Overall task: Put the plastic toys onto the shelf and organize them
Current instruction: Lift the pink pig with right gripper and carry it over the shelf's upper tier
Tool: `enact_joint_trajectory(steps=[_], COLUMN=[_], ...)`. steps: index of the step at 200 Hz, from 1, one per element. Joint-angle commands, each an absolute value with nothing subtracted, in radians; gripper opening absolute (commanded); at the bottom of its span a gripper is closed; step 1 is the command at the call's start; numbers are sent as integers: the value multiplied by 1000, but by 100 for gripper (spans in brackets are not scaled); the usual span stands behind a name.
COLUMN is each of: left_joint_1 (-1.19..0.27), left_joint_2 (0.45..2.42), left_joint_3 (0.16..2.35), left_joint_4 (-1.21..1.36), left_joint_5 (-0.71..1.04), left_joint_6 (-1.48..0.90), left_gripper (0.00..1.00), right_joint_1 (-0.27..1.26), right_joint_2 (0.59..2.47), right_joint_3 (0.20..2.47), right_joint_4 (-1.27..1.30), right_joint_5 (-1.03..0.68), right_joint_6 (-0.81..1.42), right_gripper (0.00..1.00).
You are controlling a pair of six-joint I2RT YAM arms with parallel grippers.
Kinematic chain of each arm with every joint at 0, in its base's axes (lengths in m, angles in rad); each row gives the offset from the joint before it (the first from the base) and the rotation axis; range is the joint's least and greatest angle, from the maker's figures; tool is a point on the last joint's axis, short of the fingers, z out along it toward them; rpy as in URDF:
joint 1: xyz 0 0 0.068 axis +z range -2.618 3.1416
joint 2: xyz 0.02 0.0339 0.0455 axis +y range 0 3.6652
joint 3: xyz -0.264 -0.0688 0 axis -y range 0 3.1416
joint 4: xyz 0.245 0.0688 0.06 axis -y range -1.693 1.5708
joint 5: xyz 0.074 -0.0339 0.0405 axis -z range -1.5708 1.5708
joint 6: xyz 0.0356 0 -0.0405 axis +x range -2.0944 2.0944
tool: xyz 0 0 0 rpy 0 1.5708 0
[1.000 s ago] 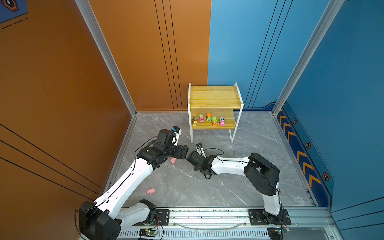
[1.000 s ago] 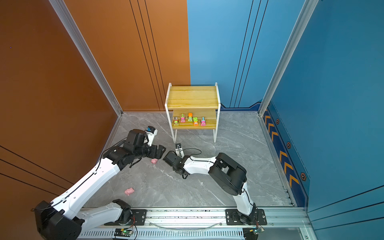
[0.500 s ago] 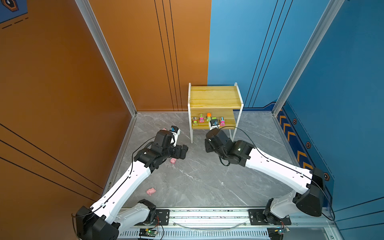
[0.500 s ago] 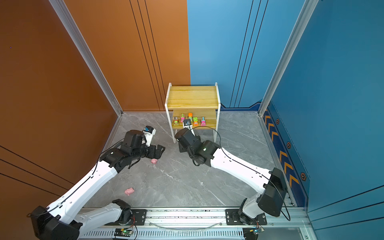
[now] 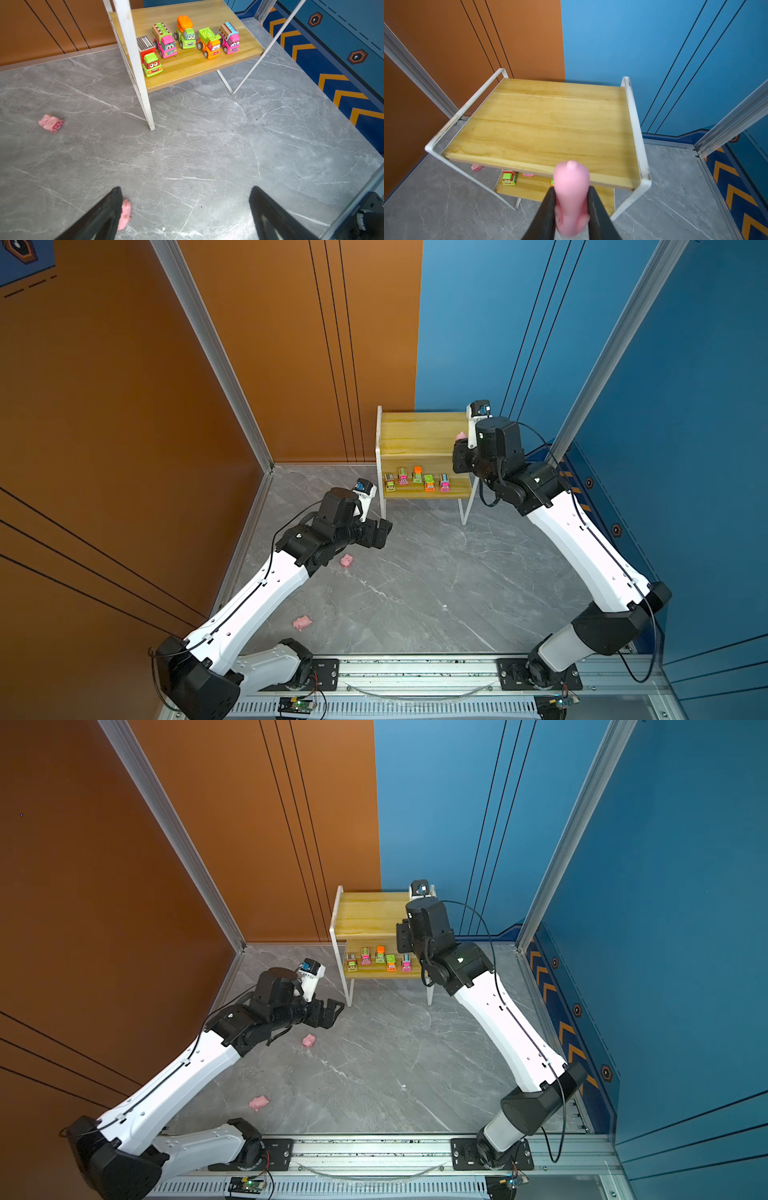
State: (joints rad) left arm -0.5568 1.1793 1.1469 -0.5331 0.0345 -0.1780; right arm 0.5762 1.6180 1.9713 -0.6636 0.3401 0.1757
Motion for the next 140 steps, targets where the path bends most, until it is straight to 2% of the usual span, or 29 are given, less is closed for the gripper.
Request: enact_joint_trajectory(steps=[1,53,140], left_joint_1=[-572,-579,-589], left_joint_2=[1207,1213,1197], left_joint_3=[1155,1104,1051], left_joint_4=[-527,-458,-448], left_joint_5=[59,108,109], left_joint_6=[-130,-123,-121], left_gripper=[96,96,96], right_joint_1=[536,466,439], right_joint_2=[1673,1766,1840], right_joint_3=[2057,2159,2195], right_joint_4=[-711,-711,-707], right_joint_5=[288,259,260], right_joint_6=[102,73,86], right_gripper=[27,27,29])
